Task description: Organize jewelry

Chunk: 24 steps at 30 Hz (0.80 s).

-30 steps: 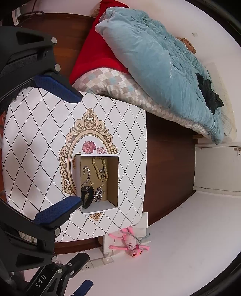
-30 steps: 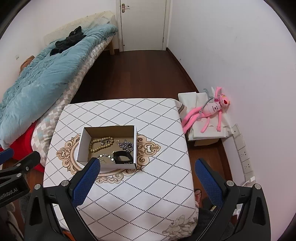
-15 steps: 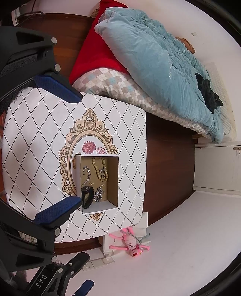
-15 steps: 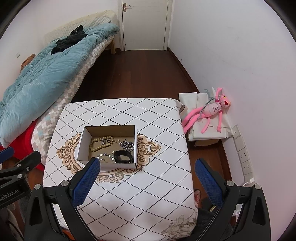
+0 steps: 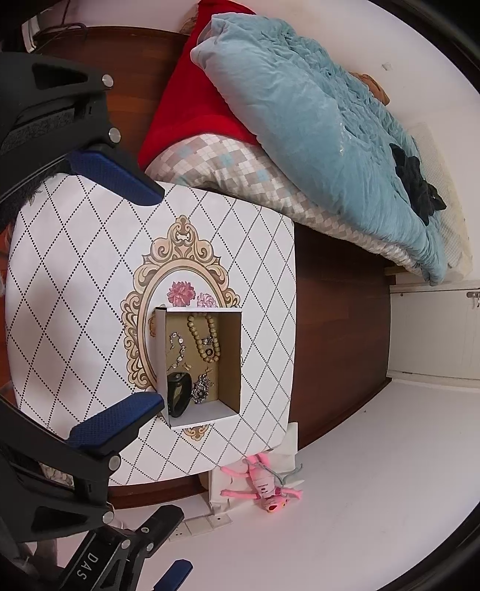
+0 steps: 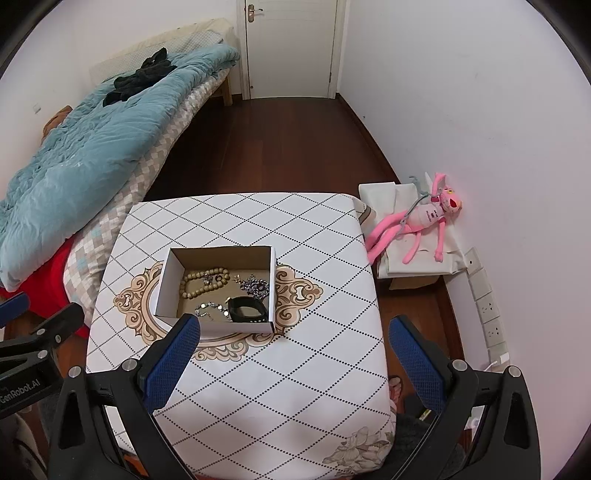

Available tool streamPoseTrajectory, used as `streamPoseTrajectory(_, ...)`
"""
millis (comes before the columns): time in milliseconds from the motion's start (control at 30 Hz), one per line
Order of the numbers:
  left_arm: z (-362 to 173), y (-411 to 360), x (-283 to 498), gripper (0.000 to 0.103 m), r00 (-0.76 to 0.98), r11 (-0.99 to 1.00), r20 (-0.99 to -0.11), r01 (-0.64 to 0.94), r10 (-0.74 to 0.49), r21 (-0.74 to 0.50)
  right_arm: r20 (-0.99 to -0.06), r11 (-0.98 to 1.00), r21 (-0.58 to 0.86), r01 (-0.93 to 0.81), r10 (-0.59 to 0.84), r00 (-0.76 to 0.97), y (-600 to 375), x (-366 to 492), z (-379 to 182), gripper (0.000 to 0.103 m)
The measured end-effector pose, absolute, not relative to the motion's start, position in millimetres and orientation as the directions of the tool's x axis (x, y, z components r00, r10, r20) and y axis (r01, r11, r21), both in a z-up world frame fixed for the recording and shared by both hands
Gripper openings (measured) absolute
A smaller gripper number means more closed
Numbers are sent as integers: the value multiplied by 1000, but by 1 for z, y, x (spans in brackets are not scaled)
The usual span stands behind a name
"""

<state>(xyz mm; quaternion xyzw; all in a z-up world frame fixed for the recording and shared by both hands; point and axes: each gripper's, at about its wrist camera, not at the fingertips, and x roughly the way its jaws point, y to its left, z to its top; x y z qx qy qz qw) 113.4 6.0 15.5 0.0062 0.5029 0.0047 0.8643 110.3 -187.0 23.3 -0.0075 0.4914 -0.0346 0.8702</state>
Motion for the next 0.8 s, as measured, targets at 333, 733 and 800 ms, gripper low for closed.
streamPoseTrajectory(333, 13, 5, 111, 103, 493, 1000, -870, 6, 4, 8, -858, 998, -48, 42, -63, 510, -185, 109, 24, 103)
streamPoseTrajectory(733, 12, 3, 108, 103, 498, 1000, -867, 21, 0, 12, -863, 998, -49, 32, -58, 501, -187, 109, 21, 103)
streamPoseTrajectory(800, 12, 3, 108, 103, 498, 1000, -867, 20, -1, 11, -863, 998, -47, 32, -57, 501, -187, 109, 20, 103)
